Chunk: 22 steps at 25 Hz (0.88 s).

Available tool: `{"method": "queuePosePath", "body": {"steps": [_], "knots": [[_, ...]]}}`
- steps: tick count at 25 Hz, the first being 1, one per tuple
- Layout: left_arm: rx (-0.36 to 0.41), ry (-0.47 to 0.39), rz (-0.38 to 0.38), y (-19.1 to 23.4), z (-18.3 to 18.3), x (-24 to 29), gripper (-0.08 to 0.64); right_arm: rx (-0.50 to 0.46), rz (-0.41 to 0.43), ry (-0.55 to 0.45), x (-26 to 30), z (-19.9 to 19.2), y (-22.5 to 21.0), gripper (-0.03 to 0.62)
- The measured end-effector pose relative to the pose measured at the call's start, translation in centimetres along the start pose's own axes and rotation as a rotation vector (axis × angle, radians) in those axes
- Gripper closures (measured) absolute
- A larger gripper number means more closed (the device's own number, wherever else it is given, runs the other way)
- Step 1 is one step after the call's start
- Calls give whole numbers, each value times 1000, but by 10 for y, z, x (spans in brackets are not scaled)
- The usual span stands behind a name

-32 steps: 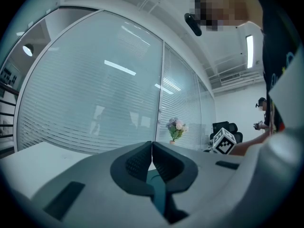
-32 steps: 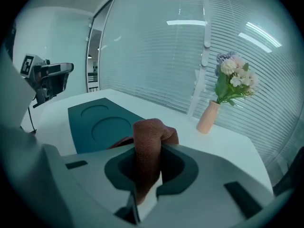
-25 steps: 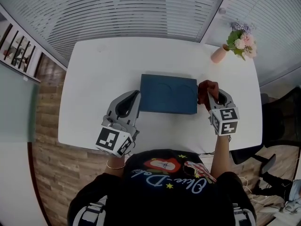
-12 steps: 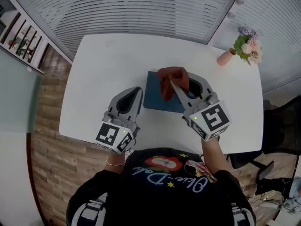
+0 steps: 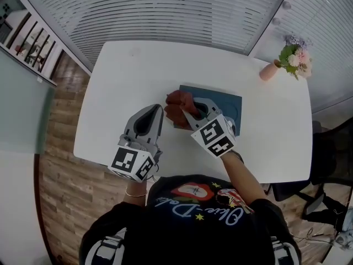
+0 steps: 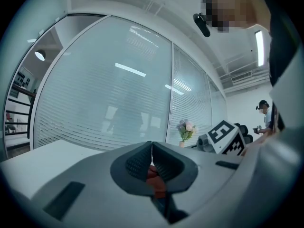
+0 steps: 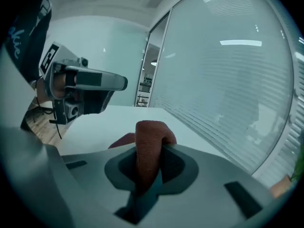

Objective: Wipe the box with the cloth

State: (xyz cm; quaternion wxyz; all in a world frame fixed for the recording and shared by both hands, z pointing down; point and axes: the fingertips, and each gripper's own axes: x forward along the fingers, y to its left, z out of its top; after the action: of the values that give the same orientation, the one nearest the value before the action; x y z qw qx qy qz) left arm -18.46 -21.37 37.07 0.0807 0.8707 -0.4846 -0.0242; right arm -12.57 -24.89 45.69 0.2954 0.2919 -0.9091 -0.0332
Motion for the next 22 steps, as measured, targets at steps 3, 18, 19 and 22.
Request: {"method": "queuePosePath", "body": {"steps": [3, 18, 19, 22], "knots": [[1, 4, -26, -4, 0, 5, 555, -62, -18, 53, -2, -10, -2, 538], [20, 24, -118, -33, -1, 28, 555, -14, -141, 136, -50, -62, -32, 540], [21, 24, -121, -34, -1, 28, 555, -12, -149, 142, -53, -64, -35, 540], [21, 26, -121, -34, -2, 28, 555, -2, -169, 154, -61, -72, -38, 540]]}}
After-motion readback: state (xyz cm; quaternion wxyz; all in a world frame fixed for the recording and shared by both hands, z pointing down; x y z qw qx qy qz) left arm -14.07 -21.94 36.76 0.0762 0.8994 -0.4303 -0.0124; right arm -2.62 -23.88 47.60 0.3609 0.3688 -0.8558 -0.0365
